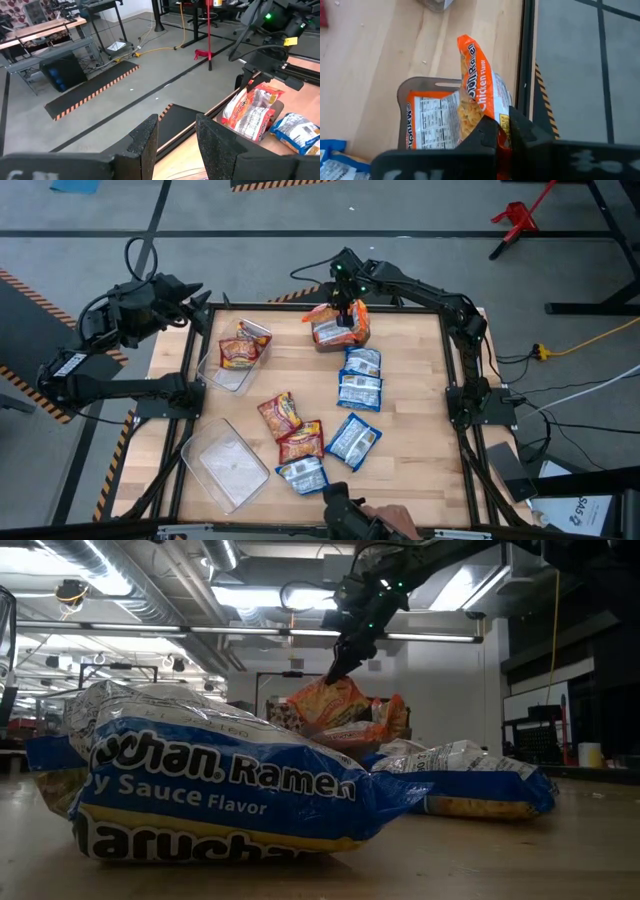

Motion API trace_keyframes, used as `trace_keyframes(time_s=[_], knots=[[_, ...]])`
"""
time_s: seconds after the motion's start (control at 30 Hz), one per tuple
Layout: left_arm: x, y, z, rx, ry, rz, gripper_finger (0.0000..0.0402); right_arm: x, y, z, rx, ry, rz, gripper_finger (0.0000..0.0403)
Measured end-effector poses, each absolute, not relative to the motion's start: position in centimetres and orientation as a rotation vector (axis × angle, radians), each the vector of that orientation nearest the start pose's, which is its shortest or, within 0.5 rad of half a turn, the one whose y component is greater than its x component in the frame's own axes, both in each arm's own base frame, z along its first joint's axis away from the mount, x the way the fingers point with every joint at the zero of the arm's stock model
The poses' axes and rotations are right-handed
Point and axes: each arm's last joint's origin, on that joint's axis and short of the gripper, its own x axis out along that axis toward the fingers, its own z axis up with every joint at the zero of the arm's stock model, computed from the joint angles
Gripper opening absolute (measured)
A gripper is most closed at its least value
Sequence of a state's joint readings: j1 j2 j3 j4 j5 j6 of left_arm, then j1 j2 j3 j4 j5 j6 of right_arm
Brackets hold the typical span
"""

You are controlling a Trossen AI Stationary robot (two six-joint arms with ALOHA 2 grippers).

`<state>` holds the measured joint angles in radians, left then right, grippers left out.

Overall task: Sort Maruchan noodles
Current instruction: Put the orange noodle pack into the black bin

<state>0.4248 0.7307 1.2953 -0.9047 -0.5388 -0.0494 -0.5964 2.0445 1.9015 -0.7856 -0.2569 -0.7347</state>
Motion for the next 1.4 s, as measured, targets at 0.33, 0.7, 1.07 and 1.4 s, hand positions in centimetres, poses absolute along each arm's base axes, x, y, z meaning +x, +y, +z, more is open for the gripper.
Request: trace_keyframes(time_s=[0.33, 0.7, 1.07, 1.4], knots=[[7.2, 4.9, 43.1, -0.022, 0.331, 0.96, 0.0127, 37.5, -24.4, 27.5, -0.239, 0.903, 0.029, 0.0], [7.2, 4.9, 43.1, -0.019, 0.333, 0.959, 0.0127, 37.0, -24.2, 24.4, -0.188, 0.982, 0.019, 0.0009], [7.2, 4.9, 43.1, -0.02, 0.333, 0.955, 0.0127, 36.0, -23.6, 23.2, -0.082, 1.089, 0.038, 0.009], [7.2, 4.9, 43.1, -0.021, 0.332, 0.954, 0.0127, 35.5, -22.3, 23.5, -0.002, 1.127, 0.108, 0.0185]])
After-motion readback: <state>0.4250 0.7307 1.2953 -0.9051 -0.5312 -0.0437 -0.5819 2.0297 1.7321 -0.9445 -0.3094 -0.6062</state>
